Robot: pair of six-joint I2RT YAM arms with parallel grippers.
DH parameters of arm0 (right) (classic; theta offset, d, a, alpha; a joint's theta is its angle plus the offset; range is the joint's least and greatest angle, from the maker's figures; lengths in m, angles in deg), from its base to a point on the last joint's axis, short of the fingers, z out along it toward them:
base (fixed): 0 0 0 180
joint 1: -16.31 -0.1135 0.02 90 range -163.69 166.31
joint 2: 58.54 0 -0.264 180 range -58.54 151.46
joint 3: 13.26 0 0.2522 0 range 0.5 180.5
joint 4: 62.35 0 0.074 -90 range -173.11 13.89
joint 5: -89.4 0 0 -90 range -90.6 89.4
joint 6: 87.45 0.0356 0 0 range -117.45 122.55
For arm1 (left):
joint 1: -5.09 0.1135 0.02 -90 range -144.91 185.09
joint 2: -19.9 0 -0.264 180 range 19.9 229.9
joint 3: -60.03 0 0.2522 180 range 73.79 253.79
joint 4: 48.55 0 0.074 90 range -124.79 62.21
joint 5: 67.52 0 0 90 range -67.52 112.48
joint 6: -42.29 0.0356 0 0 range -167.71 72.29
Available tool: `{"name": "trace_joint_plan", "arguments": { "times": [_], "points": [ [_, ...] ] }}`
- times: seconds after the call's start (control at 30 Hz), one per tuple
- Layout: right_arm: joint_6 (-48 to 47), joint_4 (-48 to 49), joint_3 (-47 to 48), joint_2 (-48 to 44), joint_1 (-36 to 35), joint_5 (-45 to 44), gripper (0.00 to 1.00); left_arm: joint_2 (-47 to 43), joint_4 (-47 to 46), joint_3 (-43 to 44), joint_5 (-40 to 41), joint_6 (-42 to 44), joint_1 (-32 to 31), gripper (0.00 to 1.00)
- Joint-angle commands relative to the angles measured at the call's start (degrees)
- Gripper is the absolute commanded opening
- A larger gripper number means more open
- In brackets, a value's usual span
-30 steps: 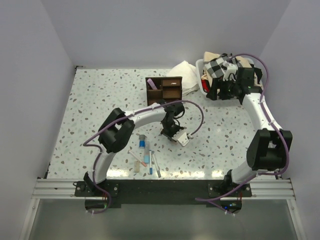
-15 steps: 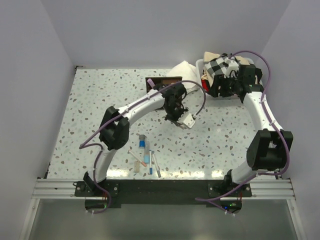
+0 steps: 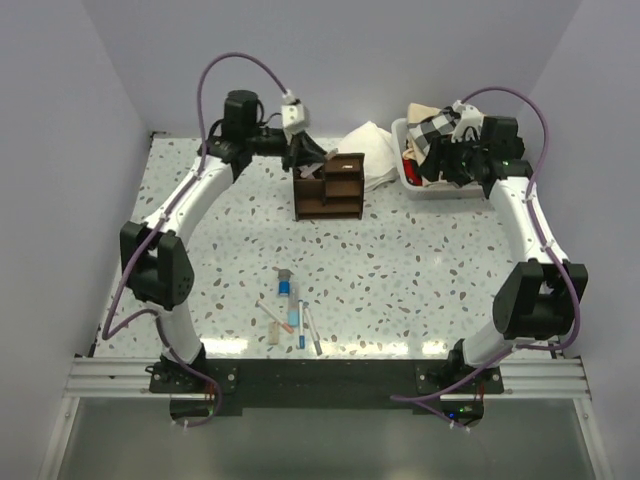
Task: Sort the stationery into containers
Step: Place the pen in the storage box.
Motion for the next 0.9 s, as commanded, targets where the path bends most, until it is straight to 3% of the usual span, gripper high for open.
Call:
{"name": "trace_joint_plan", "arguments": {
  "times": [0.0,0.03,0.23,0.37,0.87],
  "points": [
    [0.4,2.2,1.9,0.8,-1.9,0.0,0.62,-2.4,-71.2,-16.3,-6.5,-53.8,5.9,0.0],
    [0.1,2.1,1.9,1.0,-2.1,-0.3,0.62,-0.8,-77.1,-17.1,-4.5,-56.5,6.2,0.0],
    [-3.3,-0.1,3.2,1.1,-4.4,-2.0,0.62,7.1,-82.2,-12.8,1.3,-59.9,6.5,0.0],
    [-3.3,-0.4,2.7,0.7,-4.4,-2.7,0.63,11.5,-82.8,-8.5,2.6,-60.9,6.8,0.0],
    [-5.3,-3.1,4.9,2.4,-4.6,-3.4,0.63,22.0,-85.2,-7.5,5.8,-61.5,8.3,0.0]
  ]
}}
